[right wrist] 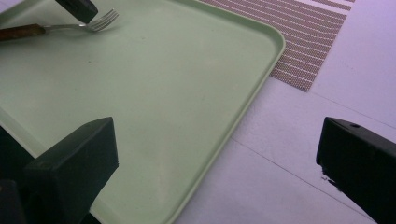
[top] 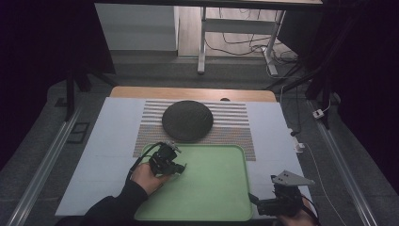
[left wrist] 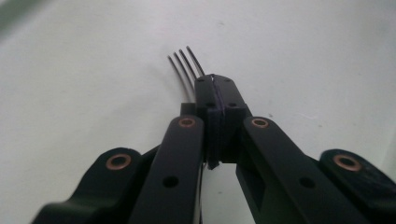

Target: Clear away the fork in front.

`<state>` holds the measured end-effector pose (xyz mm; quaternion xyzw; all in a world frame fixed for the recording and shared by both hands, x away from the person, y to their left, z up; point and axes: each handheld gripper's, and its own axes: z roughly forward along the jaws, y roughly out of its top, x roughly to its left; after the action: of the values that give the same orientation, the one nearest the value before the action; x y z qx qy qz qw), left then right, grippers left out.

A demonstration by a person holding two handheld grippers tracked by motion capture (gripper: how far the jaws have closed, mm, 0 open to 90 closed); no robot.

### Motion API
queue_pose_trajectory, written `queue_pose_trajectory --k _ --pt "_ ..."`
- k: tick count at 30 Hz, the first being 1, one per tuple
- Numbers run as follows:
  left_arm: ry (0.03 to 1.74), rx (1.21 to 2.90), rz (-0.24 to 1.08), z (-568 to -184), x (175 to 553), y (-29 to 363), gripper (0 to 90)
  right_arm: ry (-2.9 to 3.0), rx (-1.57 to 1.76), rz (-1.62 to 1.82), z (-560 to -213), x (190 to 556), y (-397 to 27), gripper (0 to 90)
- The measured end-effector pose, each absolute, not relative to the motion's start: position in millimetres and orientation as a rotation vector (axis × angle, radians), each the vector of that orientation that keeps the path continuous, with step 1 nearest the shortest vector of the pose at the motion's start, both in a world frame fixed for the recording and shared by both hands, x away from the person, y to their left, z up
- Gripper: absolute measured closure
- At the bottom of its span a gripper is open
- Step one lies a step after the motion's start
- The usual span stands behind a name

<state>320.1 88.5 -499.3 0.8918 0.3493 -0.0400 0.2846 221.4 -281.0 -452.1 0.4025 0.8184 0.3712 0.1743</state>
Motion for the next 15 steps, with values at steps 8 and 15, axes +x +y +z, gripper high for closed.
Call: queue_pose_trajectory --k 8,15 --pt "0.886 2.408 -0.143 -504.3 315.4 78.4 88.4 2.322 1.141 1.054 -452.0 221.5 -281.3 0.0" --pt "0.845 2.465 -0.141 -513.8 311.9 67.2 88.4 2.322 1.146 1.061 -451.9 221.4 -281.5 0.0"
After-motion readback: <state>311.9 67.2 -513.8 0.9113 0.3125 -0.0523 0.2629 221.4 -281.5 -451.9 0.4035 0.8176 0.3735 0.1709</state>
